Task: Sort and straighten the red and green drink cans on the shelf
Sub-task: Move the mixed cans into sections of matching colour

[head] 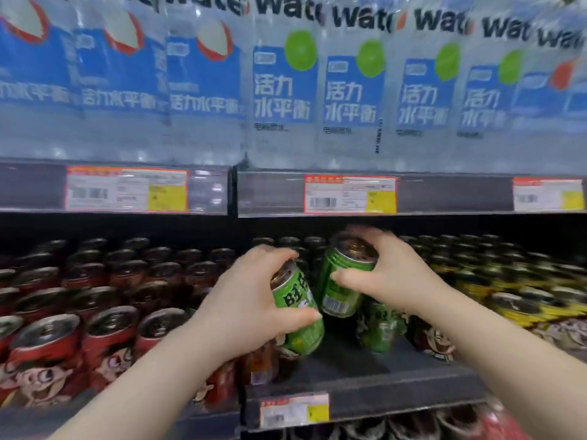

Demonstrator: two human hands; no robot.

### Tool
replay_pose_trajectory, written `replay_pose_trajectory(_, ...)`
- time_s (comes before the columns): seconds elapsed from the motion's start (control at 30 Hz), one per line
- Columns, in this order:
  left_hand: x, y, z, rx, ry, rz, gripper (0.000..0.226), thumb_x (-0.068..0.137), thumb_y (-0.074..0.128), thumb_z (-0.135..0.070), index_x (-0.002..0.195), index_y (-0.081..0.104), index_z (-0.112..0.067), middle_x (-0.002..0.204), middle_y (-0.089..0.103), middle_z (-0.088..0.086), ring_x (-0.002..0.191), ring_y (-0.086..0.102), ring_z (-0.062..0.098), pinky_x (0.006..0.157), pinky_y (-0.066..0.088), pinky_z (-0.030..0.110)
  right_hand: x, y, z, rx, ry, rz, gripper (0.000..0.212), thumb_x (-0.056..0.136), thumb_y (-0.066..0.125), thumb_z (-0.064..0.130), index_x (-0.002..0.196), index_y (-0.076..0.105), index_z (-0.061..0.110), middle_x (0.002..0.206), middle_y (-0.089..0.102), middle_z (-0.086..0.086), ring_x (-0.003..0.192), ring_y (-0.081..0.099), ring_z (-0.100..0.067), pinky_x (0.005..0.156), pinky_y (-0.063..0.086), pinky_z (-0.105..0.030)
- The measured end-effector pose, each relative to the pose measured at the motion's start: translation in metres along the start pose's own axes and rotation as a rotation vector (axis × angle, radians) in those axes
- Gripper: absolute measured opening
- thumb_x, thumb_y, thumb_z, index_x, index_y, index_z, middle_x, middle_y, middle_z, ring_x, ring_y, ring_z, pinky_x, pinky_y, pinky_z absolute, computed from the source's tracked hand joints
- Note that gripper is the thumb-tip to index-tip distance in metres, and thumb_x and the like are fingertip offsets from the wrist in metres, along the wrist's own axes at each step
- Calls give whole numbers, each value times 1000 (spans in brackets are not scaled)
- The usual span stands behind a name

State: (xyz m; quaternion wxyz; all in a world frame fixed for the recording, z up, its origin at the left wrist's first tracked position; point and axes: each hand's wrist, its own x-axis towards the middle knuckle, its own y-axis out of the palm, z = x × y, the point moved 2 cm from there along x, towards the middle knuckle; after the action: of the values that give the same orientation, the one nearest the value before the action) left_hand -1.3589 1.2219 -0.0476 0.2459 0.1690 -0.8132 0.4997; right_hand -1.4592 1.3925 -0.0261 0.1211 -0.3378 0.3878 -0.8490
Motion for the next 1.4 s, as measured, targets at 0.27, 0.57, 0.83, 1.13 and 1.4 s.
replay_pose_trajectory(0.27, 10, 72, -19, 184, -47, 178, 89, 66, 69, -59, 140, 34, -25, 131, 43, -7, 123, 40, 13, 103, 35, 28, 3, 11, -41, -114, -22, 215, 73, 66, 71, 45, 133, 44, 32, 131, 51, 0, 118, 50, -16, 96, 40, -23)
replay_pose_trajectory(0.57, 20, 110, -8, 597, -123, 217, 73, 72, 55, -66, 128, 40, -22, 128, 47, -1, 121, 37, 22, 101, 22, 36, 20, 46, -62, -342, -53, 528, 70, 77, 63, 45, 138, 34, 29, 139, 45, -5, 126, 42, -25, 103, 38, -34)
replay_pose_trajectory(0.83, 21, 120, -13, 642, -131, 169, 79, 76, 50, -67, 137, 30, -22, 135, 40, 0, 126, 32, 25, 106, 18, 40, 14, 7, -89, -426, 9, 383, 72, 76, 57, 64, 137, 37, 32, 143, 38, -3, 130, 38, -24, 103, 39, -32)
replay_pose_trajectory(1.13, 19, 116, -17, 416, -201, 106, 74, 79, 43, -69, 140, 30, -28, 138, 39, -3, 127, 33, 20, 107, 21, 36, -22, -17, -147, -502, 359, 460, 95, 68, 67, 62, 144, 23, 22, 140, 39, -7, 123, 48, -23, 94, 43, -26)
replay_pose_trajectory(1.4, -10, 33, 26, 678, -413, 215, 90, 62, 43, -85, 133, 41, -30, 132, 48, -2, 124, 41, 22, 103, 30, 38, -20, -40, -97, -412, 152, 429, 88, 60, 68, 63, 136, 34, 35, 128, 51, 2, 110, 56, -17, 85, 50, -25)
